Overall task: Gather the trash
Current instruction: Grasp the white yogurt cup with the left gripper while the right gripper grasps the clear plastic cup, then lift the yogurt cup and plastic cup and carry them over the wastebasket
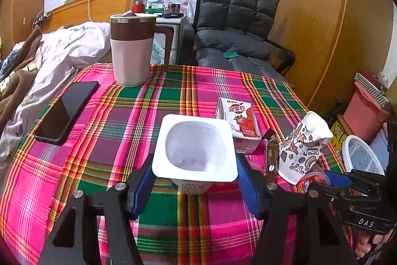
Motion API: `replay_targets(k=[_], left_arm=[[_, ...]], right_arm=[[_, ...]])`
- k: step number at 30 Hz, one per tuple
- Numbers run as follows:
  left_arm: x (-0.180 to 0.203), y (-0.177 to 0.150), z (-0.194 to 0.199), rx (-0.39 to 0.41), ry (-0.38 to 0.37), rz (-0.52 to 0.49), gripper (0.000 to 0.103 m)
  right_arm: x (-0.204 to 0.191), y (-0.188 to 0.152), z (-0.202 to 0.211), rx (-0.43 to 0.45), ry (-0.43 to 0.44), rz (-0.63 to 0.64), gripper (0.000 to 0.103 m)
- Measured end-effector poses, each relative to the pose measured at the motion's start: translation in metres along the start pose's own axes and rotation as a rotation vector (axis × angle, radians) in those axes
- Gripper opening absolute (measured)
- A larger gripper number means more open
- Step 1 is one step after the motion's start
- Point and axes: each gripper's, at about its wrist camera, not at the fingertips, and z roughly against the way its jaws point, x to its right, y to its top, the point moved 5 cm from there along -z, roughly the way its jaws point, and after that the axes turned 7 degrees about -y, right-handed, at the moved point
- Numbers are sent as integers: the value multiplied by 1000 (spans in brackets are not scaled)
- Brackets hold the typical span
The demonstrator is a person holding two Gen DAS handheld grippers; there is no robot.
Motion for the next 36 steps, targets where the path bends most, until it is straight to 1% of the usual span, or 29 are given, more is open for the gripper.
replay_targets(k=[2,7,15,21,30,36], left_arm=[[2,-1,6,10,9,-5,62],[9,-9,27,33,1,-8,62],[33,-32,61,33,-42,-16,62],[61,-51,80,17,-78,-46,62],[100,-79,95,-24,-133,-81,62],[121,-87,103,-29,-158,-107,62]], right_arm=[[0,-3,5,5,-2,-8,41],[-1,-8,17,21,-12,-19,41],[3,-25,41,41,-24,-58,41],[2,-37,56,53,-29,-83,41],[7,-53,76,72,-47,-126,41],[8,-60,86,86,-58,-138,41]])
